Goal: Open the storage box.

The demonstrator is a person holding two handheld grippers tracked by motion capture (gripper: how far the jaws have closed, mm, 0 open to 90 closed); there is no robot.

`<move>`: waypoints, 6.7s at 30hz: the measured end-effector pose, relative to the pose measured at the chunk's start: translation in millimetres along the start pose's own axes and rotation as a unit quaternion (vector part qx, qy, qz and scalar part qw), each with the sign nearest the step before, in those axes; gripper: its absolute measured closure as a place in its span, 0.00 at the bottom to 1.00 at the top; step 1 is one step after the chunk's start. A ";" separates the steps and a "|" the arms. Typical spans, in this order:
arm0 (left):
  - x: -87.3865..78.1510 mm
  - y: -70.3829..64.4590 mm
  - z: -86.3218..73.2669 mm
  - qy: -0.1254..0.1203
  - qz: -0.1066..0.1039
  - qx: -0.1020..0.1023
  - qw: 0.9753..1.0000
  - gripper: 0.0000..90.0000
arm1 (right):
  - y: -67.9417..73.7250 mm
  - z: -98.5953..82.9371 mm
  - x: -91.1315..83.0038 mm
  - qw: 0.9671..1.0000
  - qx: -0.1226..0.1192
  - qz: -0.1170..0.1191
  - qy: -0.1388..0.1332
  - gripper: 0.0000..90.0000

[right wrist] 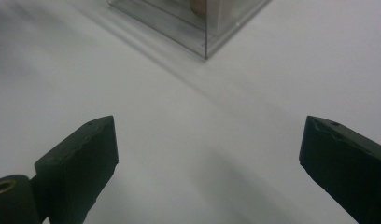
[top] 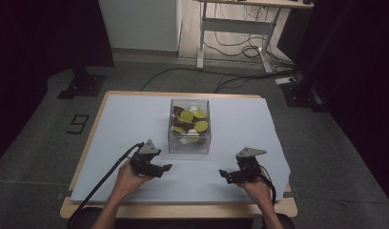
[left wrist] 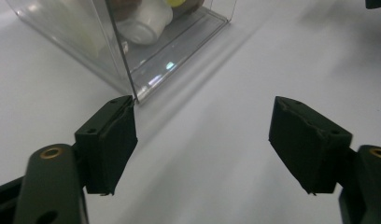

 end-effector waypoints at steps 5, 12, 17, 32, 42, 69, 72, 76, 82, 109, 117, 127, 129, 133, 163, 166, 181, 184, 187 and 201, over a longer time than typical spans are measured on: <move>0.7 -0.8 9.4 0.002 -0.001 0.007 1.000 0.31 | 6.9 9.8 1.1 1.000 -0.016 0.002 -0.002 0.12; 2.2 -1.2 21.0 -0.003 -0.002 0.011 1.000 0.39 | 14.6 23.2 4.0 1.000 -0.021 0.003 -0.003 0.22; 4.1 -1.4 29.2 -0.008 0.000 0.009 1.000 0.45 | 18.3 31.9 6.8 1.000 -0.022 0.008 -0.001 0.32; 8.6 3.3 46.5 -0.024 -0.001 0.001 1.000 0.61 | 28.3 59.7 16.9 0.999 -0.021 0.026 -0.013 0.53; 13.7 5.6 55.9 -0.026 0.010 0.000 1.000 0.67 | 33.8 76.0 28.4 0.999 -0.037 0.015 -0.017 0.66; 30.2 15.2 63.3 -0.036 0.027 -0.016 0.999 0.84 | 29.6 103.1 49.5 0.999 -0.020 0.000 -0.046 0.88; 31.6 15.2 63.3 -0.037 0.027 -0.017 0.999 0.84 | 30.9 105.6 50.4 0.999 -0.020 0.005 -0.045 0.88; 32.5 13.7 65.1 -0.045 0.029 -0.016 0.998 0.85 | 33.5 110.4 50.7 0.999 -0.026 0.001 -0.043 0.90; 31.6 14.4 67.4 -0.057 0.037 -0.017 0.998 0.87 | 33.2 110.5 51.2 0.999 -0.033 0.004 -0.043 0.90; 24.7 -1.7 58.2 -0.056 0.037 -0.007 0.998 0.89 | 48.3 99.6 40.6 0.997 -0.064 0.013 -0.031 0.90; 20.9 -8.8 54.0 -0.054 0.020 -0.016 0.998 0.89 | 55.0 93.9 37.2 0.997 -0.063 0.019 -0.033 0.89; 16.2 -19.1 48.6 -0.051 0.019 -0.011 0.998 0.89 | 63.0 86.8 32.9 0.997 -0.068 0.016 -0.035 0.87; 14.8 -20.8 47.7 -0.053 0.018 -0.012 0.998 0.89 | 65.2 85.3 31.2 0.997 -0.067 0.018 -0.037 0.87; 12.7 -25.3 43.9 -0.053 0.019 -0.012 0.998 0.89 | 70.3 81.5 28.8 0.997 -0.064 0.027 -0.036 0.87; 2.0 -56.2 27.2 -0.062 0.006 -0.016 0.998 0.89 | 91.2 57.7 11.8 0.996 -0.070 0.035 -0.036 0.87; 0.9 -59.7 25.4 -0.063 0.006 -0.015 0.998 0.89 | 92.8 55.6 10.2 0.996 -0.069 0.037 -0.035 0.87; -3.4 -72.9 16.0 -0.067 -0.001 -0.016 0.998 0.88 | 104.8 44.0 3.6 0.996 -0.075 0.037 -0.031 0.87; -4.2 -75.2 14.7 -0.067 -0.001 -0.016 0.998 0.88 | 105.9 42.9 2.9 0.996 -0.075 0.039 -0.031 0.87; -5.3 -77.6 13.5 -0.066 -0.001 -0.015 0.998 0.88 | 108.1 40.4 1.0 0.996 -0.078 0.039 -0.030 0.87; -9.2 -90.3 6.6 -0.064 -0.001 -0.003 0.998 0.88 | 116.3 31.4 -5.3 0.995 -0.087 0.038 -0.026 0.87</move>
Point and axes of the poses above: each handheld gripper's, and its own axes: x roughly forward along the jaws, z roughly out of its top, y roughly to its left, the point moved 9 cm from there along x, roughly forward along the jaws, and after that the axes turned 10 degrees about y, right-handed, at the moved point
